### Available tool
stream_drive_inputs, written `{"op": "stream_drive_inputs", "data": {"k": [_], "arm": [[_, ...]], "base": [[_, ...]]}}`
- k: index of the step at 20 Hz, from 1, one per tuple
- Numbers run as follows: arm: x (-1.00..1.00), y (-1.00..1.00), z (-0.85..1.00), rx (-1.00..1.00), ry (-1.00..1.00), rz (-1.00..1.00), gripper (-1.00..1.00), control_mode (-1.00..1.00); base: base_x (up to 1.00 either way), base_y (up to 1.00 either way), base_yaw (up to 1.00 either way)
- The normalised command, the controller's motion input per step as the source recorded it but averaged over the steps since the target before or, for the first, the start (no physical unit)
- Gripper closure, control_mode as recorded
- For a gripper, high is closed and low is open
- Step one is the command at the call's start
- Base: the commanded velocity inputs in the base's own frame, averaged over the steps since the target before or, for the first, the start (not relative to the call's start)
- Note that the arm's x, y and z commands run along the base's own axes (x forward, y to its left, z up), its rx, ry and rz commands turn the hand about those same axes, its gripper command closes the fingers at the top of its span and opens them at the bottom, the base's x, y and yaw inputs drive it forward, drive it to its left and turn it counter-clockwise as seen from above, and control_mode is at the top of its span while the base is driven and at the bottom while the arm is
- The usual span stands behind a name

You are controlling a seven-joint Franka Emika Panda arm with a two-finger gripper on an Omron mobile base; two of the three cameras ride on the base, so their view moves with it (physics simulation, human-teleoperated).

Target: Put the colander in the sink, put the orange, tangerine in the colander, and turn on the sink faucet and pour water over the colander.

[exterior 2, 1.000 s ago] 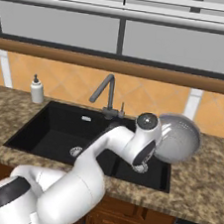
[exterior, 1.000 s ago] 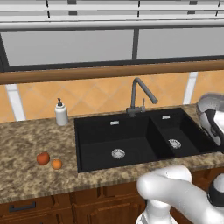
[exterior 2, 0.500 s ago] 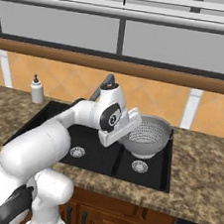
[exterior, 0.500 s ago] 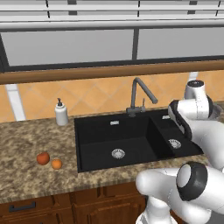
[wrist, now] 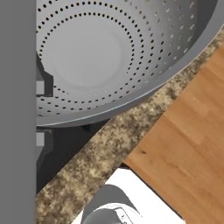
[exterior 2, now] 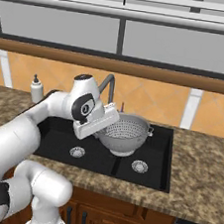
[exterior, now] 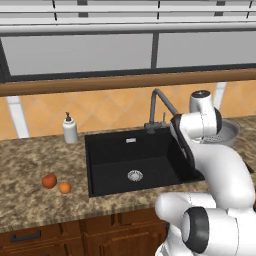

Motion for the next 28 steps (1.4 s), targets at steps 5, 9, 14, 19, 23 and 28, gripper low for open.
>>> {"op": "stream_drive_inputs", "data": {"k": [5,9,14,19,23,28], "arm": [[0.05,0.76,-0.01,0.01,-0.10,-0.22,1.00,-1.00],[0.20,0.83,-0.14,0.02,-0.01,-0.24,1.00,-1.00],[0.27,0.95,-0.27,0.01,-0.11,-0.26,1.00,-1.00],[0.06,0.82,-0.31,0.10,-0.09,-0.22,1.00,-1.00],[0.00,0.88,-0.28,0.09,-0.10,-0.25,1.00,-1.00],[0.30,0.74,-0.21,0.04,-0.10,-0.29,1.00,-1.00]], "base": [[0.00,0.00,0.00],[0.00,0.00,0.00],[0.00,0.00,0.00],[0.00,0.00,0.00],[0.00,0.00,0.00],[0.00,0.00,0.00]]}}
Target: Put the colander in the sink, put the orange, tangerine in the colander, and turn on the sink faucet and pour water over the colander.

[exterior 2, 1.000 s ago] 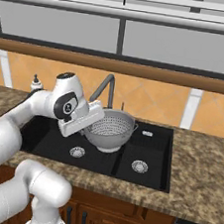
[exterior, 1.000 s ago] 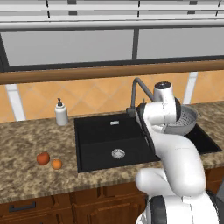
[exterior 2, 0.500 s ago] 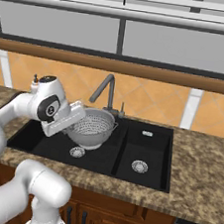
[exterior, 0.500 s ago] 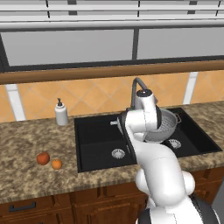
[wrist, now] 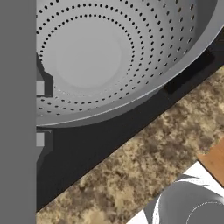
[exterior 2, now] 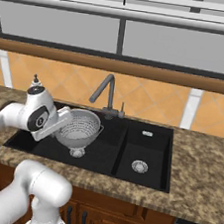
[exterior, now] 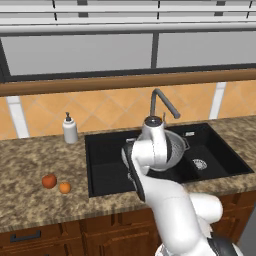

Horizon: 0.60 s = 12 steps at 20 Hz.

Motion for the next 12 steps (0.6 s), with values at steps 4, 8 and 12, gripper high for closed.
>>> {"op": "stream_drive_inputs", "data": {"k": [4,8,12], "arm": [[0.58,0.70,-0.26,0.04,0.00,-0.33,1.00,-1.00],[0.59,0.47,-0.31,0.06,0.00,-0.31,1.00,-1.00],[0.58,0.09,-0.26,0.04,0.01,-0.24,1.00,-1.00]], "base": [[0.00,0.00,0.00],[0.00,0.00,0.00],[0.00,0.00,0.00]]}}
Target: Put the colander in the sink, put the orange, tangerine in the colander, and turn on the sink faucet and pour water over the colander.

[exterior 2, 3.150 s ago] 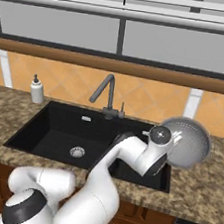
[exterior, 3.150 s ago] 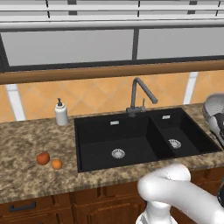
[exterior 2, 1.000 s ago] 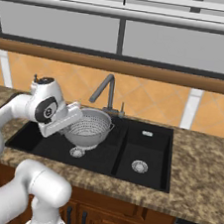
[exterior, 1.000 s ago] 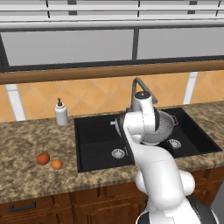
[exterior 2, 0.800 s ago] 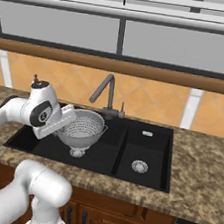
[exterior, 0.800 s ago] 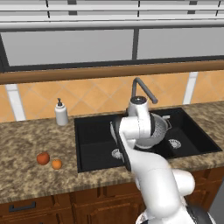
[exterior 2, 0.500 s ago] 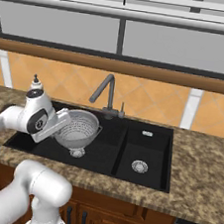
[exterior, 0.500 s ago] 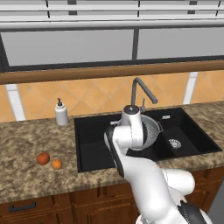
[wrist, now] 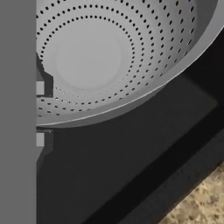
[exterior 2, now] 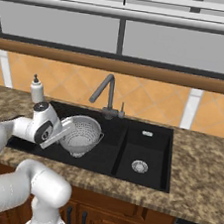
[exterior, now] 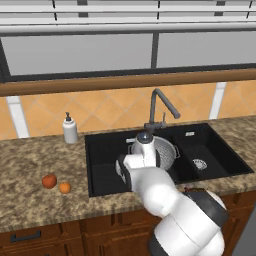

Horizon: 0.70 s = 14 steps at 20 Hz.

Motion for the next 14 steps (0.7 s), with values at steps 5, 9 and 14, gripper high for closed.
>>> {"op": "stream_drive_inputs", "data": {"k": [5,9,14], "arm": [[0.63,0.00,-0.03,0.01,0.19,-0.19,1.00,-1.00],[0.71,0.13,0.00,0.00,0.39,-0.16,1.00,-1.00],[0.66,0.42,-0.16,-0.04,0.15,-0.19,1.00,-1.00]], "base": [[0.00,0.00,0.00],[0.00,0.00,0.00],[0.00,0.00,0.00]]}}
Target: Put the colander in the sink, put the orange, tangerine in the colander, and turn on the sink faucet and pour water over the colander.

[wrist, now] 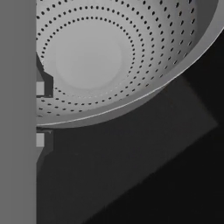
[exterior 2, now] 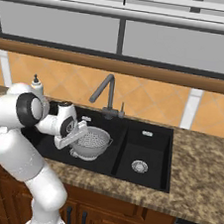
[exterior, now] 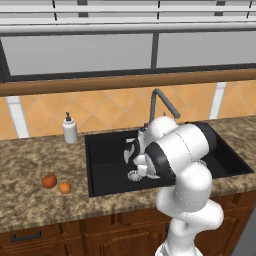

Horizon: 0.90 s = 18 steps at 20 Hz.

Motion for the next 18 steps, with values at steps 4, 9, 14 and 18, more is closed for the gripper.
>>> {"op": "stream_drive_inputs", "data": {"k": [4,9,14,18], "arm": [[0.34,0.61,-0.46,-0.06,-0.02,-0.17,1.00,-1.00],[0.02,0.47,-0.39,-0.01,0.01,-0.14,1.00,-1.00],[-0.02,0.20,-0.23,-0.02,0.01,-0.24,1.00,-1.00],[0.00,0.03,-0.24,-0.07,0.06,-0.38,1.00,-1.00]], "base": [[0.00,0.00,0.00],[0.00,0.00,0.00],[0.00,0.00,0.00],[0.00,0.00,0.00]]}}
